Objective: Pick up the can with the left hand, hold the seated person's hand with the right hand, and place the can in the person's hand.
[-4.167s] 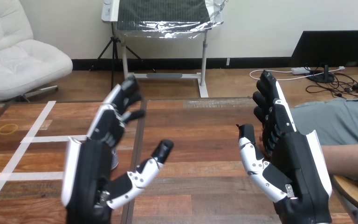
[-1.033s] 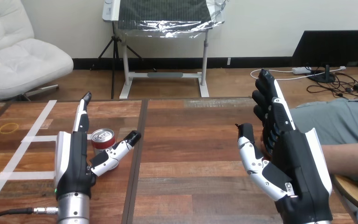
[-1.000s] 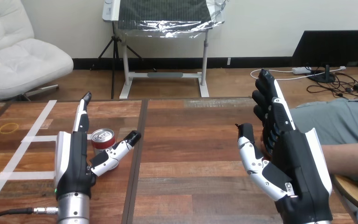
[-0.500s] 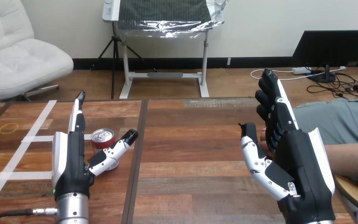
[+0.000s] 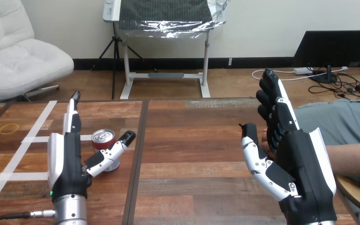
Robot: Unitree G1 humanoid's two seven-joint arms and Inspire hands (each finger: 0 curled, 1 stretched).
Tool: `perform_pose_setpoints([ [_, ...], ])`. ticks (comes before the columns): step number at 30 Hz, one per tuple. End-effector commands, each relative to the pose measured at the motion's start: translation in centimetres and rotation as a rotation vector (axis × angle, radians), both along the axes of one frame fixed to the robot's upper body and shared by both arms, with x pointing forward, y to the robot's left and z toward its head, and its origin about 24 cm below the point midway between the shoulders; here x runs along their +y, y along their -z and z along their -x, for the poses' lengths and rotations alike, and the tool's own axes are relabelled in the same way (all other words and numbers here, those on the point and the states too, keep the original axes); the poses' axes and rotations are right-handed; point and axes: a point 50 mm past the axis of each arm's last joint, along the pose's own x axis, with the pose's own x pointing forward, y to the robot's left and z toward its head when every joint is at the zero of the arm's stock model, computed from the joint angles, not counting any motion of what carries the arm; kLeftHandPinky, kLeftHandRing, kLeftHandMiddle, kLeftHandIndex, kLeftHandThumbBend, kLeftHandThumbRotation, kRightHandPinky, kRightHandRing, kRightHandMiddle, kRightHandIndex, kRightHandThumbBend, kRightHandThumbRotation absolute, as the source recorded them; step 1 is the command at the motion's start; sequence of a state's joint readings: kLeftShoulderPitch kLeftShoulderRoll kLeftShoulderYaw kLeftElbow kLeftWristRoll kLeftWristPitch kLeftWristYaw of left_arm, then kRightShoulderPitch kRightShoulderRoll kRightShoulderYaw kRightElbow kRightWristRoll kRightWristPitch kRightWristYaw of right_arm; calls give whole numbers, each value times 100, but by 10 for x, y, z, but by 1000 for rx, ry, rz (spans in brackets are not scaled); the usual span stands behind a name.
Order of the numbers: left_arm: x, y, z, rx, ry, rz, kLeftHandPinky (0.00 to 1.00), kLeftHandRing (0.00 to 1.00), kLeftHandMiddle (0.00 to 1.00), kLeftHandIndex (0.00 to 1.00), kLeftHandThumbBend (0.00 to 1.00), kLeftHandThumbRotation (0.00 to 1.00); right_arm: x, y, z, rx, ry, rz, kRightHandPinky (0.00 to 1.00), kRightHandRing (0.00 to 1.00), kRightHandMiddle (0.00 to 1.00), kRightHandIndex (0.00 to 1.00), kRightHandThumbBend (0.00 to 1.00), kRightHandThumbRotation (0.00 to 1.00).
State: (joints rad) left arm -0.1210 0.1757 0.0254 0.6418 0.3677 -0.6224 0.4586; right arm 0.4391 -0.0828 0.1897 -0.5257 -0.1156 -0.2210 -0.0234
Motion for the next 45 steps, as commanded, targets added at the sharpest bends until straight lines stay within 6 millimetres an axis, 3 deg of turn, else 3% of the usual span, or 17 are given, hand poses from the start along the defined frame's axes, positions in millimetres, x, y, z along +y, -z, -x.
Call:
perform_pose_setpoints([
  [1, 0, -21, -18, -101, 10, -27, 95, 98, 98, 98, 86, 42, 1, -14, -8, -83, -2, -4, 100, 100, 100, 100, 0, 0],
  [26, -2, -14, -23, -26, -11, -55, 92, 96, 96, 96, 87, 42, 0, -16, -11, -81, 1, 13, 100, 100, 100, 100, 1, 0],
  [45, -3, -11, -32, 23, 2, -29, 87, 91, 92, 91, 86, 35, 0, -17, -11, -77, -1, 20, 100, 100, 100, 100, 3, 0],
])
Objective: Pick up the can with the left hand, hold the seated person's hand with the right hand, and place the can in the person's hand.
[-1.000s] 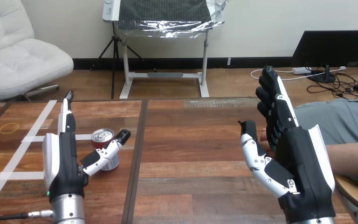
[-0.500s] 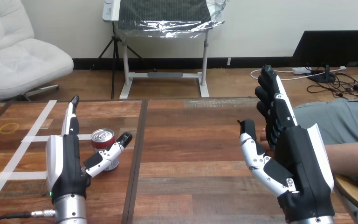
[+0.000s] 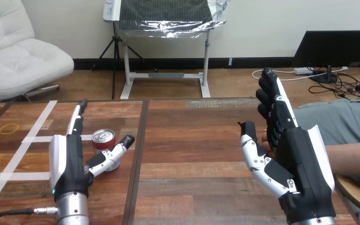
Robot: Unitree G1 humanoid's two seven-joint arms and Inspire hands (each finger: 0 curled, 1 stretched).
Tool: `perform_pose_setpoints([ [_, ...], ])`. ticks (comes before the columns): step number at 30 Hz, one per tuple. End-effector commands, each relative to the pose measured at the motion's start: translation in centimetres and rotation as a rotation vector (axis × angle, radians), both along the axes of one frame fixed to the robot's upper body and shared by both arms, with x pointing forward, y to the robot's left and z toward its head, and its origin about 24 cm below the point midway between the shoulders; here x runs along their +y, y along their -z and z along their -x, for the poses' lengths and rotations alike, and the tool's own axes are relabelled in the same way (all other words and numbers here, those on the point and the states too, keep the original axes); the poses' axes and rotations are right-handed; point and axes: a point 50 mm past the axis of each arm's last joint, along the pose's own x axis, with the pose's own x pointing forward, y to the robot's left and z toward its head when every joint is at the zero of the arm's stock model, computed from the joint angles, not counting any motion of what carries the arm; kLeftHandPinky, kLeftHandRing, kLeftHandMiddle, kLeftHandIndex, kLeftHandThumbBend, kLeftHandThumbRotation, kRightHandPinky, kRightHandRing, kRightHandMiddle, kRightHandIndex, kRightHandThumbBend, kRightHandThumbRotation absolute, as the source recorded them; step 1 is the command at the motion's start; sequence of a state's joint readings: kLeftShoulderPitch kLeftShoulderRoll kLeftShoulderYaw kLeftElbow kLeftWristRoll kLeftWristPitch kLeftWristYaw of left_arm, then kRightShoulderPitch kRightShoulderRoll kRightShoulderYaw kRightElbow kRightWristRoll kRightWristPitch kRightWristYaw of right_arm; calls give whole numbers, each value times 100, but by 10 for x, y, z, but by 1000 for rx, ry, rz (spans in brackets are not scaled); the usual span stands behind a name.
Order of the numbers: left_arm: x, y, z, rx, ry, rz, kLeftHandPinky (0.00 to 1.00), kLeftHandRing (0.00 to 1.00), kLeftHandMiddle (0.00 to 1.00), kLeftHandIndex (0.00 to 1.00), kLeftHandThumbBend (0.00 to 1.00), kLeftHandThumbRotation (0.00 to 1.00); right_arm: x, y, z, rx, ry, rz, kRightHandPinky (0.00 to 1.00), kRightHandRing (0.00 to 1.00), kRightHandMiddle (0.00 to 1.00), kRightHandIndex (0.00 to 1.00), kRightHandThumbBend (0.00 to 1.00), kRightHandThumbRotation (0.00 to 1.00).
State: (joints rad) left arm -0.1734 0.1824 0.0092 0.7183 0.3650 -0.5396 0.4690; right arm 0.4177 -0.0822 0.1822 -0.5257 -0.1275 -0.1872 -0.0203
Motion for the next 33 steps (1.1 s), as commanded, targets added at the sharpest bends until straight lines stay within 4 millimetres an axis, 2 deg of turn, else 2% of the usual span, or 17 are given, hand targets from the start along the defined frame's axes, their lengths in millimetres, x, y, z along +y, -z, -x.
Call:
perform_pose_setpoints([
  [1, -5, -21, -23, -69, 37, -6, 87, 91, 92, 91, 86, 35, 1, -17, -7, -89, -6, 2, 100, 100, 100, 100, 3, 0],
  [33, -2, -22, -40, -40, 27, -78, 81, 89, 92, 90, 86, 36, 1, -18, -6, -82, -15, 4, 100, 100, 100, 100, 3, 0],
])
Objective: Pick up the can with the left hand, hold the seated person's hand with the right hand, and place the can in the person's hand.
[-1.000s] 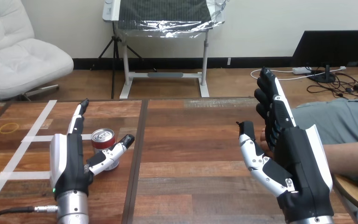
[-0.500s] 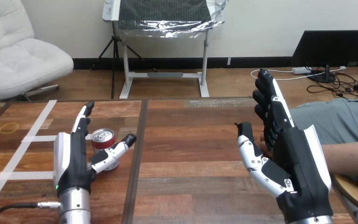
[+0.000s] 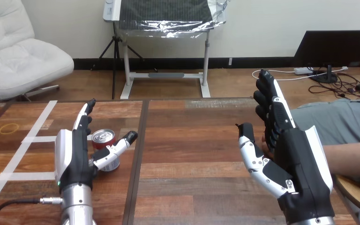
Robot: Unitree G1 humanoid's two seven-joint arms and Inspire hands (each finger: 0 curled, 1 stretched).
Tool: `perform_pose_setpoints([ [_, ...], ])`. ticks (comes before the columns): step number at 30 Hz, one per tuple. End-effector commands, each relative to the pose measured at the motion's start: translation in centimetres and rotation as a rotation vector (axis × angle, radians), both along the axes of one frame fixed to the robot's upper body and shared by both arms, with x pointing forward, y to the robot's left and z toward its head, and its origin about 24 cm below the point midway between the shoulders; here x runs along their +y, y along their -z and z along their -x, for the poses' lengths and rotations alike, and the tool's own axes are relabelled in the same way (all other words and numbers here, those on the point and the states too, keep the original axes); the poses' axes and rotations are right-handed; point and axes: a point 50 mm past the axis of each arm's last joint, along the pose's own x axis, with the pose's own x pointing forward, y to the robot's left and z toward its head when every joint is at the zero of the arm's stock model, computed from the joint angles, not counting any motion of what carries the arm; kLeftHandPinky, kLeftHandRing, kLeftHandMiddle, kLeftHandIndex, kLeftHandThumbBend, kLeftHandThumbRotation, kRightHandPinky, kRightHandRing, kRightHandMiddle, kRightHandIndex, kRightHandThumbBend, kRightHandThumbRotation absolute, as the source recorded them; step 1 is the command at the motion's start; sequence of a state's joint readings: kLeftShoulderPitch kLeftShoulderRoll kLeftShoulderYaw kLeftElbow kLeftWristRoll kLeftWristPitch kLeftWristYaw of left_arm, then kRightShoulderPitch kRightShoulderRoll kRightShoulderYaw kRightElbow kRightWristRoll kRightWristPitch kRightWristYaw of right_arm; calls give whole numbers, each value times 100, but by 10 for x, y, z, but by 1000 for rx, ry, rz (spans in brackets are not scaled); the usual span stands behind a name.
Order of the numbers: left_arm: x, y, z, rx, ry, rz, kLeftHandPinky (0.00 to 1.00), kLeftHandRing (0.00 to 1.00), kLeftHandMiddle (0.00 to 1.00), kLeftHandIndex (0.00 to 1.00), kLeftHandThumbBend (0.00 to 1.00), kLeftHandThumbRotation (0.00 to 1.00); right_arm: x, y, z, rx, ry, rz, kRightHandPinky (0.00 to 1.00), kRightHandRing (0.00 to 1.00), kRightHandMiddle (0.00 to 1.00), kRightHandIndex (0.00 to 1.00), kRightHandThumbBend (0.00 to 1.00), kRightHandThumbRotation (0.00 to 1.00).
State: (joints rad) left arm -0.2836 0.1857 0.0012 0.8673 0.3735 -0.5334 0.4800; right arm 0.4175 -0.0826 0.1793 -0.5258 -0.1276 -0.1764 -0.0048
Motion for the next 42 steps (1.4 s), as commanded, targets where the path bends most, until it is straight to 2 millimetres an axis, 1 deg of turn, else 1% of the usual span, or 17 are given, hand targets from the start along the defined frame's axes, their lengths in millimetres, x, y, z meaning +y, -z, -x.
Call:
perform_pose_setpoints([
  [1, 1, -24, -22, -82, 27, -63, 81, 89, 92, 90, 86, 36, 2, -19, -6, -94, -4, -3, 100, 100, 100, 100, 3, 0],
  [5, 2, -24, -24, -80, 19, -79, 83, 89, 92, 90, 85, 35, 2, -19, -6, -92, -4, 0, 100, 100, 100, 100, 3, 0],
  [17, 6, -24, -28, -87, -9, -136, 84, 90, 93, 92, 86, 38, 1, -19, -6, -92, -7, 4, 100, 100, 100, 100, 4, 0],
  [26, 9, -25, -29, -97, -26, -191, 84, 90, 93, 92, 86, 39, 0, -19, -5, -86, -8, 13, 100, 100, 100, 100, 4, 0],
  [42, 15, -24, -31, -82, -44, -284, 82, 89, 93, 93, 84, 39, -1, -19, -6, -86, -14, 14, 100, 100, 100, 99, 4, 0],
])
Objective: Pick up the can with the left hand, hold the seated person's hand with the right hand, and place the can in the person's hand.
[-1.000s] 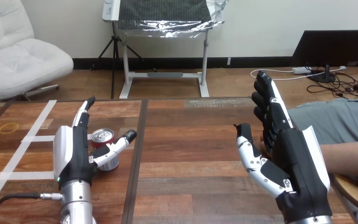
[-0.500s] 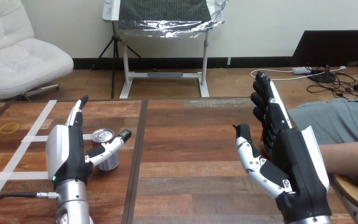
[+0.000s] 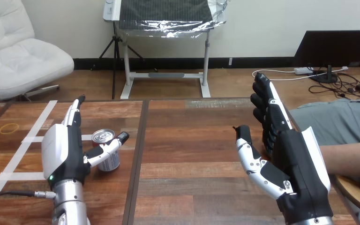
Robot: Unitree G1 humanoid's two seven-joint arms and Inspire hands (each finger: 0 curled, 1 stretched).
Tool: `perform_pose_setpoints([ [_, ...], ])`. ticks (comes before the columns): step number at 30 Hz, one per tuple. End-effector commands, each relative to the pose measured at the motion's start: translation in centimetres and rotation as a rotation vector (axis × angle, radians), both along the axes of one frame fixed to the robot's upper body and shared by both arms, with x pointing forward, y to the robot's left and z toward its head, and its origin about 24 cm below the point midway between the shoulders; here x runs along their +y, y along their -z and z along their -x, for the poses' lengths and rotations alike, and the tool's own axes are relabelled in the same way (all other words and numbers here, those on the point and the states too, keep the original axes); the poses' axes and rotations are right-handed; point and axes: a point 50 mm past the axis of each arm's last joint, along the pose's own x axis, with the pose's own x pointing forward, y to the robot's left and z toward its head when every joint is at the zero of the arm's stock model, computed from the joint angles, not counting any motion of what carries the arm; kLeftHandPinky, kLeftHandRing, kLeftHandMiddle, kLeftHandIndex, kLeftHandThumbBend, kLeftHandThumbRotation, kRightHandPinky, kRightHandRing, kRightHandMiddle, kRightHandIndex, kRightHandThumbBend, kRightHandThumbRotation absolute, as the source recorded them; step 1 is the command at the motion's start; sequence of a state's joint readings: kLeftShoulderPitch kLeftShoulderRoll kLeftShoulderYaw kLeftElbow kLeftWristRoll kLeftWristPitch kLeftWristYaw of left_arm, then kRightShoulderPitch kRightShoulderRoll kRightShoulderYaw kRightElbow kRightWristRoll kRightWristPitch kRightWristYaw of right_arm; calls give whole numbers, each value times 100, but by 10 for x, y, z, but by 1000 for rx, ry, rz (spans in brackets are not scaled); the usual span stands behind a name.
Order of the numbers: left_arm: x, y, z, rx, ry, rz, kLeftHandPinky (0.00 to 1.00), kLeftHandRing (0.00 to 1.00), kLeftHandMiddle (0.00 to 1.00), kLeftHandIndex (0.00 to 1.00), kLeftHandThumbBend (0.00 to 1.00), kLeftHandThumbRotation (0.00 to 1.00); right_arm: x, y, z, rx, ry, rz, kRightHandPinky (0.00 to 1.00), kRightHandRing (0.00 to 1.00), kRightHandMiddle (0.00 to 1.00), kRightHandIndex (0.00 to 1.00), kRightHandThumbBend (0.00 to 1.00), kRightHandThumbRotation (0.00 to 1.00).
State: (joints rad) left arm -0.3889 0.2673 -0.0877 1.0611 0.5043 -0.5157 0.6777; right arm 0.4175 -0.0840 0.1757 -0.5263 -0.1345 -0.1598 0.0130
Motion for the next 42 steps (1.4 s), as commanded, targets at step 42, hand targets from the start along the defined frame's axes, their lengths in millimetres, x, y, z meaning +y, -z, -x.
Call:
perform_pose_setpoints([
  [42, -4, -27, -35, 61, 109, -41, 80, 88, 90, 90, 86, 40, -1, -20, -6, -103, -20, 9, 100, 100, 100, 97, 4, 0],
])
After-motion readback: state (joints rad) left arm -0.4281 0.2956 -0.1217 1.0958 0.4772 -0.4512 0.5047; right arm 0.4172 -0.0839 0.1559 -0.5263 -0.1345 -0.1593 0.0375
